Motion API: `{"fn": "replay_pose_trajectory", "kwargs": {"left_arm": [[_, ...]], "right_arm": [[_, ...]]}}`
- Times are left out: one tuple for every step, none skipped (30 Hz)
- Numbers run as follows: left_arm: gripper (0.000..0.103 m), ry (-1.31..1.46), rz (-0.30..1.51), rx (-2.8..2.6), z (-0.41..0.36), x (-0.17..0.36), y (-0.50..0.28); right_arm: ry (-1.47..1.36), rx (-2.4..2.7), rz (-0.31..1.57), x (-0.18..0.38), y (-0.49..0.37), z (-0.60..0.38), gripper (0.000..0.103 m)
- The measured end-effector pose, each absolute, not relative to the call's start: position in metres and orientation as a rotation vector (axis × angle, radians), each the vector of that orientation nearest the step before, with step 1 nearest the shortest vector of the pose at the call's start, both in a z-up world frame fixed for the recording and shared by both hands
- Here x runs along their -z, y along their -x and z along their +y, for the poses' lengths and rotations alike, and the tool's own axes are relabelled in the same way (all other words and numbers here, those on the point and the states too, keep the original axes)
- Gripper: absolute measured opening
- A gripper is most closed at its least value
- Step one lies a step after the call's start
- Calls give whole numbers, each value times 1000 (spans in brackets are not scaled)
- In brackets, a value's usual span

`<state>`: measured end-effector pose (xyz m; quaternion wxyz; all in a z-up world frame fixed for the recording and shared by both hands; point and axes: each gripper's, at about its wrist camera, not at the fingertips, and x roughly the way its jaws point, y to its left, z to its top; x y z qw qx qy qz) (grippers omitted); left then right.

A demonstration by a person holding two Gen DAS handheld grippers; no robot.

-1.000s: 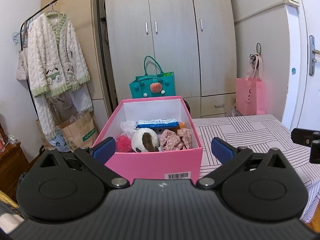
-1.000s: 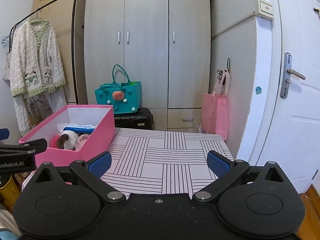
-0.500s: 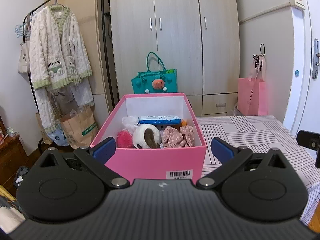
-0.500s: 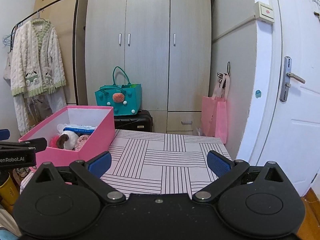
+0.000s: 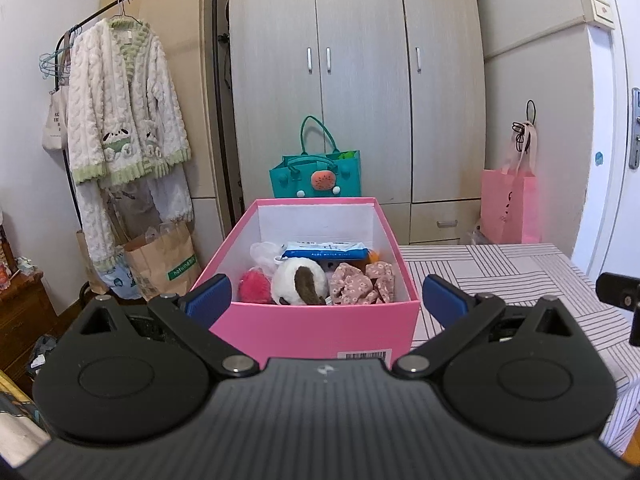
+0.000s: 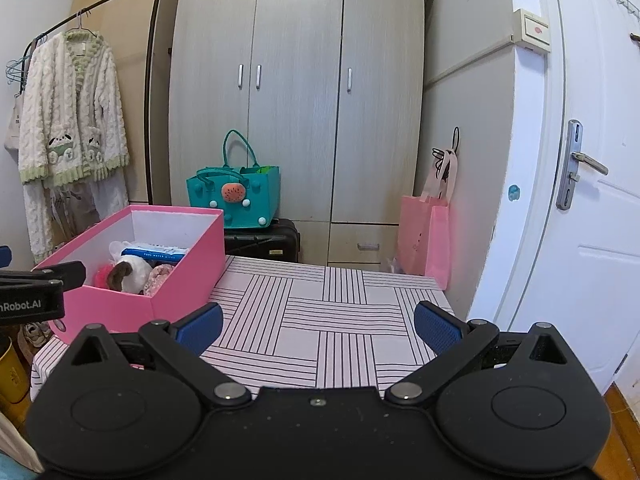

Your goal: Organize soft objects

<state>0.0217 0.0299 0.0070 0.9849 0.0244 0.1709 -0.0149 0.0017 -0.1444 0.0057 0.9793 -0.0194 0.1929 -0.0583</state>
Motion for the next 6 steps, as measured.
{"fn": "replay_pose_trajectory", "kwargs": {"left_arm": [[103, -49, 344, 30, 30, -7, -22], [103, -49, 344, 31, 30, -7, -22], [103, -47, 343, 34, 30, -7, -22], [103, -44, 342, 38, 30, -7, -22], [103, -40, 341, 44, 31, -7, -22], [103, -36, 342, 47, 31, -7, -22]], "right_arm": [[39, 117, 390, -5, -2, -145, 103], [38, 116, 391, -5, -2, -145, 103], [38, 116, 393, -4, -3, -145, 103], [38, 117, 395, -4, -3, -145, 103], [39, 117, 395, -4, -3, -145, 103], [37, 117, 395, -3, -3, -146, 103]]}}
